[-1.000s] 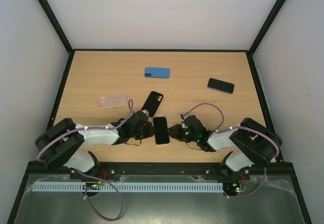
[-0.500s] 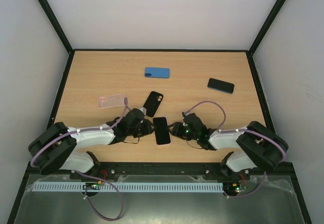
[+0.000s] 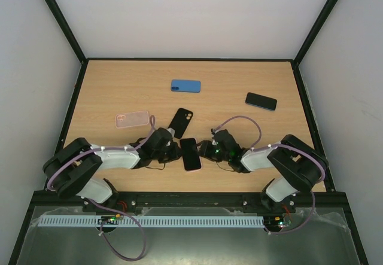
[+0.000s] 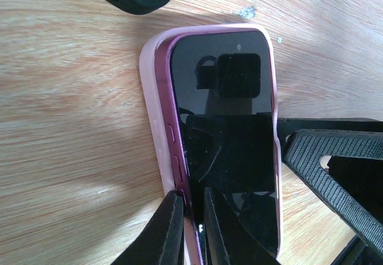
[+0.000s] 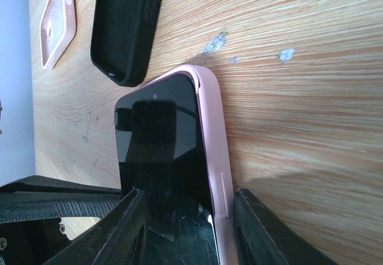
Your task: Put the phone into the phone case
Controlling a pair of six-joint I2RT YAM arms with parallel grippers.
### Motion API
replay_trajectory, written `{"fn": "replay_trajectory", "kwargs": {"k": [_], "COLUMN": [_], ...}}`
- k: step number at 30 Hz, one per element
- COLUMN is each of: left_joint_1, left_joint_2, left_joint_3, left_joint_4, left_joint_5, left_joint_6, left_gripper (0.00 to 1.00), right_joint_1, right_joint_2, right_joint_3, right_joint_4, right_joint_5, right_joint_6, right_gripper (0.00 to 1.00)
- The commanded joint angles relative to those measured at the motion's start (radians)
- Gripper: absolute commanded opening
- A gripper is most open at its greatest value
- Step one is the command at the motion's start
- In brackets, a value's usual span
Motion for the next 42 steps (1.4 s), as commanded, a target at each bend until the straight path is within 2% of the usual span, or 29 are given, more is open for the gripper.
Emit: {"fn": "replay_trajectory", "kwargs": {"k": [1,9,18,26,35,39,42], "left_joint_1": [0.000,0.000,-0.002,-0.009,-0.012,-0.006,0.010], "left_joint_2": [0.033,-0.022,-0.095,-0.093,-0.100,-0.141,-0.200], "left_joint_3": [-0.017,-0.066,-0.097,-0.114,-0.120,-0.157,-0.168], "left_joint_4": [0.045,0.040,0.020,0.078,0.119,0.210,0.202], "left_joint_5": [0.033,0.025,0.013,0.043,0.072,0.132,0.138], "left_joint_6": [0.002,-0.015,-0.030,-0.051,-0.079,-0.114,-0.118], "left_gripper": [0.10,0.10,0.13,0.13,0.13,0.19,0.25], "right_joint_1": [-0.009,-0.012,-0.011,-0.010,-0.011,-0.011,-0.011], "right_joint_2": [0.002,-0.022,0.019,0.106,0.145,0.134,0.096], "right_joint_3": [-0.006,-0.034,-0.082,-0.083,-0.078,-0.079,-0.085], "right_joint_4": [0.074,0.273,0.438,0.411,0.404,0.405,0.402], "right_joint_5": [-0.078,-0.206,-0.274,-0.260,-0.244,-0.245,-0.238], "right_joint_6": [0.048,0.188,0.279,0.234,0.206,0.201,0.201], "right_gripper": [0.40,0.40,0.41,0.40,0.22,0.18,0.14]}}
